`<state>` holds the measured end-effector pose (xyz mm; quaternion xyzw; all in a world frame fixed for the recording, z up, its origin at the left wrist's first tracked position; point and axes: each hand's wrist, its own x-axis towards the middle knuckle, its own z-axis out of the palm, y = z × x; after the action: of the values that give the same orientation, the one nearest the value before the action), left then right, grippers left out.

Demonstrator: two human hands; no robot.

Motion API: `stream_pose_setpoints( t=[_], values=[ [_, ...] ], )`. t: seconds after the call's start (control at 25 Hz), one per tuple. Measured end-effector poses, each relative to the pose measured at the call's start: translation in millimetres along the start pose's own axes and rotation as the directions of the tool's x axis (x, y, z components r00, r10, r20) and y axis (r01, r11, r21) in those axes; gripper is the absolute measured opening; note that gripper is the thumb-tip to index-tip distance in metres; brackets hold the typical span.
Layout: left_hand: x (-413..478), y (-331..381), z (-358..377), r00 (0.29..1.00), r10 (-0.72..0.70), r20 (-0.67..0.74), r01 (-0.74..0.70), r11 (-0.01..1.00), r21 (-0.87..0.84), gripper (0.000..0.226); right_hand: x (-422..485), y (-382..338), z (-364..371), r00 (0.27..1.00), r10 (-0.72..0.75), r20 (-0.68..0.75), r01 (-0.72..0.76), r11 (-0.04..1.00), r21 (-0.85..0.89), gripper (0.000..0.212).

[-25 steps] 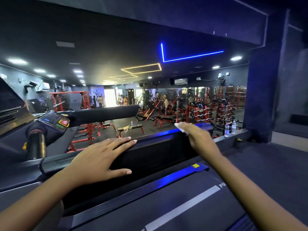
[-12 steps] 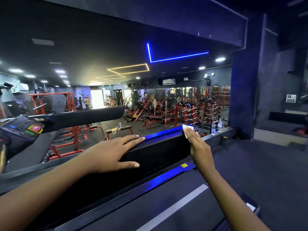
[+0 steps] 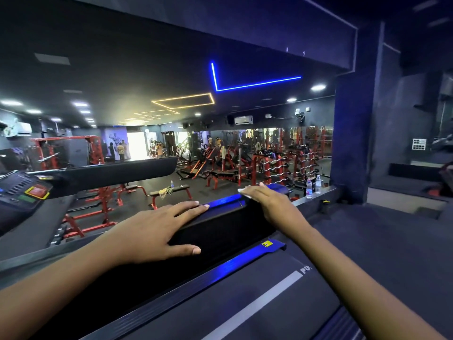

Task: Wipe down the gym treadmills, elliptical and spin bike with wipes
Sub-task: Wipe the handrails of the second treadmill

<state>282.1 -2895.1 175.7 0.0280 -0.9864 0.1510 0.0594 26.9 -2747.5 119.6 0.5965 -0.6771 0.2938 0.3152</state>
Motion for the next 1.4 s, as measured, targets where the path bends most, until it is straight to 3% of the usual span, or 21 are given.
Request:
stream_pose_setpoints(
  t=[0.28,0.4,0.56,0.72,0.84,0.96,1.12,1.24,1.32,1.4],
  values=[
    [-0.3,0.9,-1.7,1.0,0.012,0.008,-0.012,1.0,0.015,0.088,3.8,43.1,-16.5,0.981,0.145,0.132,-0.138,0.988,-0.065,0.046],
    [-0.9,0.4,-2.7,1.0,0.019,0.013,-0.019,1.0,0.007,0.088,-3.2,52.8,-13.0,0.976,0.215,0.022,-0.214,0.976,-0.037,0.045],
    [-1.1,-0.7,-1.1,1.0,0.024,0.006,-0.024,1.0,0.004,0.092,-14.4,55.2,-0.4,0.938,0.311,-0.151,-0.293,0.948,0.126,0.04],
    [0.3,-1.5,1.4,1.0,0.019,0.002,-0.019,1.0,-0.003,0.093,-35.0,45.8,7.4,0.82,0.478,-0.314,-0.402,0.872,0.278,0.055],
    [0.3,-1.3,1.2,1.0,0.015,-0.002,-0.015,1.0,-0.018,0.089,-43.9,26.2,24.2,0.657,0.634,-0.407,-0.497,0.771,0.399,0.055],
    [0.2,-0.6,0.9,1.0,0.015,-0.004,-0.015,0.999,-0.037,0.087,-53.0,6.0,44.0,0.508,0.771,-0.385,-0.552,0.634,0.542,0.05],
    [2.1,-1.9,1.8,1.0,0.005,-0.007,-0.005,1.0,-0.015,0.095,-66.2,-27.5,61.8,0.394,0.832,-0.391,-0.57,0.555,0.606,0.05],
    [3.6,-3.7,3.3,1.0,0.004,-0.014,-0.004,1.0,-0.016,0.096,-69.2,-56.0,73.5,0.276,0.904,-0.326,-0.589,0.427,0.686,0.048],
    [3.1,-3.9,3.9,1.0,-0.001,-0.018,0.001,1.0,-0.012,0.097,-76.3,-80.4,78.8,0.249,0.933,-0.26,-0.605,0.36,0.71,0.051],
    [2.3,-4.2,5.1,1.0,-0.004,-0.02,0.004,1.0,-0.005,0.097,-81.4,-91.0,71.0,0.27,0.919,-0.287,-0.595,0.394,0.701,0.055]
  ],
)
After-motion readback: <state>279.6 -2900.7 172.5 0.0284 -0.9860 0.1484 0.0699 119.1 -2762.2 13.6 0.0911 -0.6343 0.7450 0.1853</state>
